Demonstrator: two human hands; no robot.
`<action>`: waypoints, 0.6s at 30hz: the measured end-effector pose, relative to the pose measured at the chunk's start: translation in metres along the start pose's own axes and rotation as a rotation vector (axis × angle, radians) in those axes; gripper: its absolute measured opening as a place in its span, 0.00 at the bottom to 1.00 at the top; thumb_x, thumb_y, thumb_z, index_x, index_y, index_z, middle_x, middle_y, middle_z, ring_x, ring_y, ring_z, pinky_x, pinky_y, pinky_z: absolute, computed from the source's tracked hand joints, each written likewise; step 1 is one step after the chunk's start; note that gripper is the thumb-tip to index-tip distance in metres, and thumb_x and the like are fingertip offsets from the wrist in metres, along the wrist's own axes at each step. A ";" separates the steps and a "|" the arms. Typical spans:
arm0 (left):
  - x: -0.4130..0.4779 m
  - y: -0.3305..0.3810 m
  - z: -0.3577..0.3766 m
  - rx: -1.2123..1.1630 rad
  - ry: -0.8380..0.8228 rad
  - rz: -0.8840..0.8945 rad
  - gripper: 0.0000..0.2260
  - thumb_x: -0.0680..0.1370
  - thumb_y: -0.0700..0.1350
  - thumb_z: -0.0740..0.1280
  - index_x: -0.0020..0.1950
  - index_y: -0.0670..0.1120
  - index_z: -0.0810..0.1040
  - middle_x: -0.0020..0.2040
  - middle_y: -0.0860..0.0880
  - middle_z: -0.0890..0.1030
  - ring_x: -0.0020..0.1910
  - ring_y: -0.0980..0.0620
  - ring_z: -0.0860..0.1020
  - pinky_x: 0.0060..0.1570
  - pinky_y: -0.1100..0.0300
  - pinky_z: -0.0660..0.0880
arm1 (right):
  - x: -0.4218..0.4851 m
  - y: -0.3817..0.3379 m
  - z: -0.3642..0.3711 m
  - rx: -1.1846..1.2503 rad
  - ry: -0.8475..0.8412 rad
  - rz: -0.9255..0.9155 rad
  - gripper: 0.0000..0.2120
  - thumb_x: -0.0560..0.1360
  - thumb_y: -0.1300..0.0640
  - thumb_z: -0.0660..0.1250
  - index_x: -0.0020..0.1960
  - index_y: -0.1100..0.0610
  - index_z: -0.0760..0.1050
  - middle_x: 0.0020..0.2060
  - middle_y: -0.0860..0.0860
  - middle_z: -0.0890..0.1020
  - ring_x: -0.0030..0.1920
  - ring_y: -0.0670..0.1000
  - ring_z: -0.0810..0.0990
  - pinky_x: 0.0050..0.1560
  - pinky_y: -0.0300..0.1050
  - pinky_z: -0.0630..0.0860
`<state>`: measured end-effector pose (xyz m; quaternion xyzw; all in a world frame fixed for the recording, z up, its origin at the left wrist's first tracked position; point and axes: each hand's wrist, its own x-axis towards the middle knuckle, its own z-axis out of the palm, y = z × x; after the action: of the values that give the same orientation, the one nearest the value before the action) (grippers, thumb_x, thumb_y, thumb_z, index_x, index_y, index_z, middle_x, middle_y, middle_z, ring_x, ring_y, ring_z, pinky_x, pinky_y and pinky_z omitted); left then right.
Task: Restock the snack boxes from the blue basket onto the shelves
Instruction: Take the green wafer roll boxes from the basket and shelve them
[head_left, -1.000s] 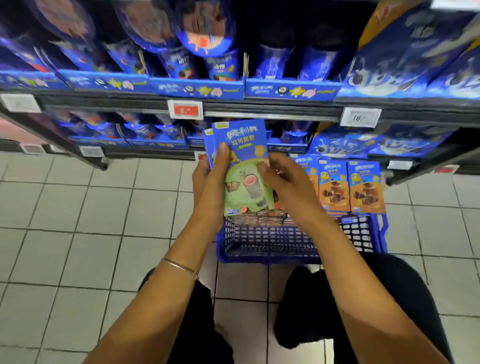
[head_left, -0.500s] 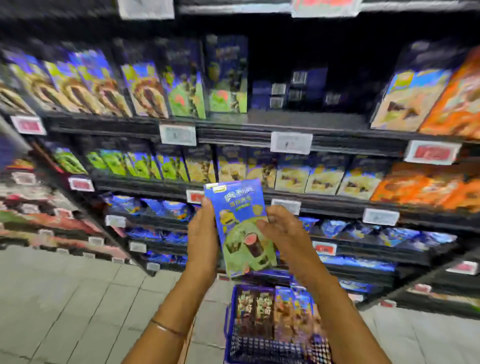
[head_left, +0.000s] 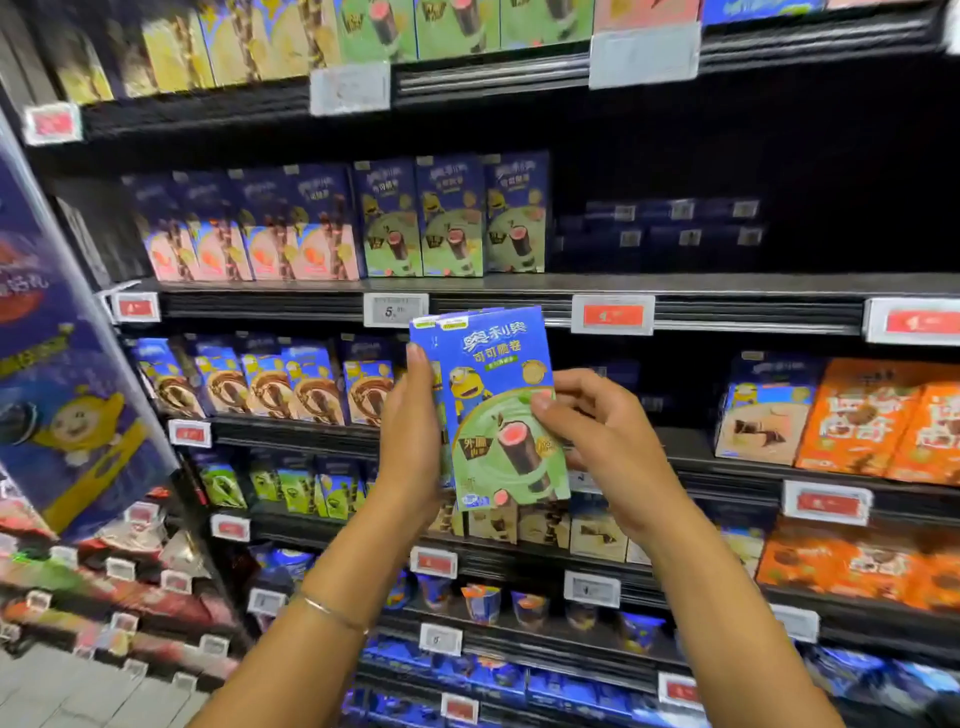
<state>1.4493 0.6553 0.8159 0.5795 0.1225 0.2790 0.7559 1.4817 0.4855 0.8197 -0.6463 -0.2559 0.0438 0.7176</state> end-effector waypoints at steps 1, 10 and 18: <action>0.005 0.006 0.003 0.001 -0.007 0.012 0.24 0.87 0.61 0.55 0.59 0.47 0.85 0.55 0.43 0.89 0.54 0.41 0.88 0.56 0.44 0.83 | 0.007 -0.007 -0.002 0.006 0.002 -0.009 0.07 0.79 0.57 0.70 0.56 0.56 0.80 0.51 0.56 0.86 0.49 0.53 0.87 0.46 0.48 0.83; 0.059 0.050 0.013 -0.023 0.036 0.158 0.10 0.86 0.49 0.62 0.54 0.43 0.77 0.61 0.32 0.81 0.60 0.32 0.82 0.63 0.33 0.76 | 0.075 -0.041 -0.006 0.026 0.034 -0.045 0.08 0.80 0.55 0.69 0.58 0.55 0.81 0.48 0.48 0.88 0.46 0.48 0.87 0.36 0.38 0.79; 0.126 0.078 0.001 0.029 -0.041 0.336 0.08 0.87 0.46 0.61 0.49 0.46 0.71 0.45 0.52 0.78 0.41 0.57 0.81 0.42 0.57 0.77 | 0.113 -0.057 0.028 -0.002 0.129 -0.136 0.09 0.80 0.56 0.69 0.59 0.55 0.82 0.50 0.50 0.87 0.48 0.51 0.87 0.37 0.42 0.81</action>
<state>1.5300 0.7389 0.9077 0.6080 0.0124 0.3880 0.6925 1.5521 0.5458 0.9099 -0.6297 -0.2527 -0.0468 0.7331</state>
